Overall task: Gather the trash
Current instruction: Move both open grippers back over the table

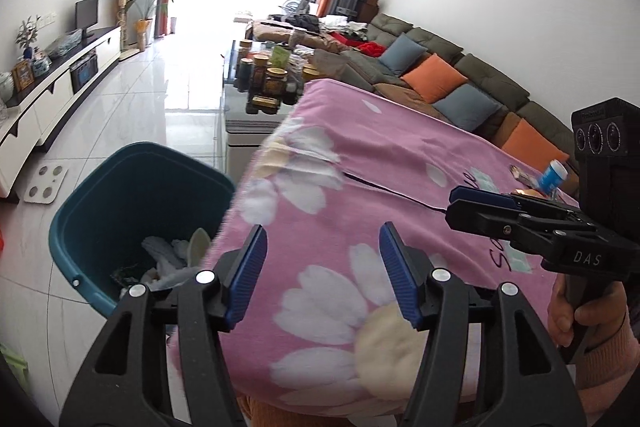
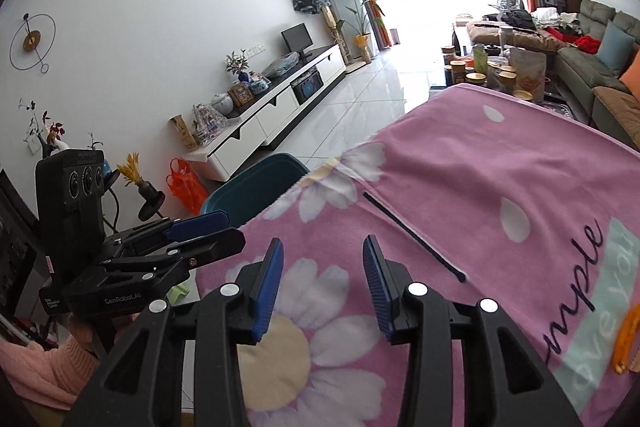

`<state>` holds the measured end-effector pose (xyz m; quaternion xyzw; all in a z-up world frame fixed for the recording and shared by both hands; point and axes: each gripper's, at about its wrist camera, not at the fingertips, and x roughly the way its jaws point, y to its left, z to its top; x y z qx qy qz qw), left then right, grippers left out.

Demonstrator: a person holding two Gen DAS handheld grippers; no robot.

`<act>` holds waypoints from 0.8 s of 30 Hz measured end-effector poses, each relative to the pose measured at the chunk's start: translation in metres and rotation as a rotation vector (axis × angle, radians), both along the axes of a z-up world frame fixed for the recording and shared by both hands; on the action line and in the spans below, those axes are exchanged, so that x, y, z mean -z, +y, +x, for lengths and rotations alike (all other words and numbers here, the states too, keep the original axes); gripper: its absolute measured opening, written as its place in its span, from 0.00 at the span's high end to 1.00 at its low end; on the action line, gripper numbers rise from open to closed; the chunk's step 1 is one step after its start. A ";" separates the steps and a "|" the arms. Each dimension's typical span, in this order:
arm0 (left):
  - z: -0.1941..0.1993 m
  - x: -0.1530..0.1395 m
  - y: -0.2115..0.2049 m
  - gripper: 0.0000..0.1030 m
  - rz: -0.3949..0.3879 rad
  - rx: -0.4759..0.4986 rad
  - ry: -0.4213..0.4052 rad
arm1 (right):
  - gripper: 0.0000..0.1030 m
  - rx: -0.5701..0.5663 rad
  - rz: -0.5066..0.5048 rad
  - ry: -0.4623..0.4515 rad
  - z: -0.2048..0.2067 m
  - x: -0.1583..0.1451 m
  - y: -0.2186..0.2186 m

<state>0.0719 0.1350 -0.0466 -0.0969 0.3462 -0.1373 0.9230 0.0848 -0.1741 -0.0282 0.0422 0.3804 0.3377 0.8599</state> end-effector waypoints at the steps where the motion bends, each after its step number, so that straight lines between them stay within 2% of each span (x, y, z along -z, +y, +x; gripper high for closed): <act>1: 0.001 -0.001 -0.015 0.43 0.002 0.034 0.000 | 0.62 0.029 0.003 0.002 -0.003 0.001 -0.013; 8: 0.007 0.004 -0.104 0.43 0.029 0.225 0.024 | 0.62 0.225 0.009 0.006 -0.024 0.006 -0.100; 12: 0.011 0.006 -0.150 0.43 0.058 0.304 0.034 | 0.62 0.325 0.012 0.002 -0.035 0.008 -0.144; 18: 0.022 0.008 -0.207 0.43 0.080 0.391 0.048 | 0.62 0.459 0.009 -0.021 -0.046 0.007 -0.201; 24: 0.032 0.007 -0.245 0.43 0.104 0.444 0.063 | 0.62 0.566 0.015 -0.025 -0.053 0.011 -0.245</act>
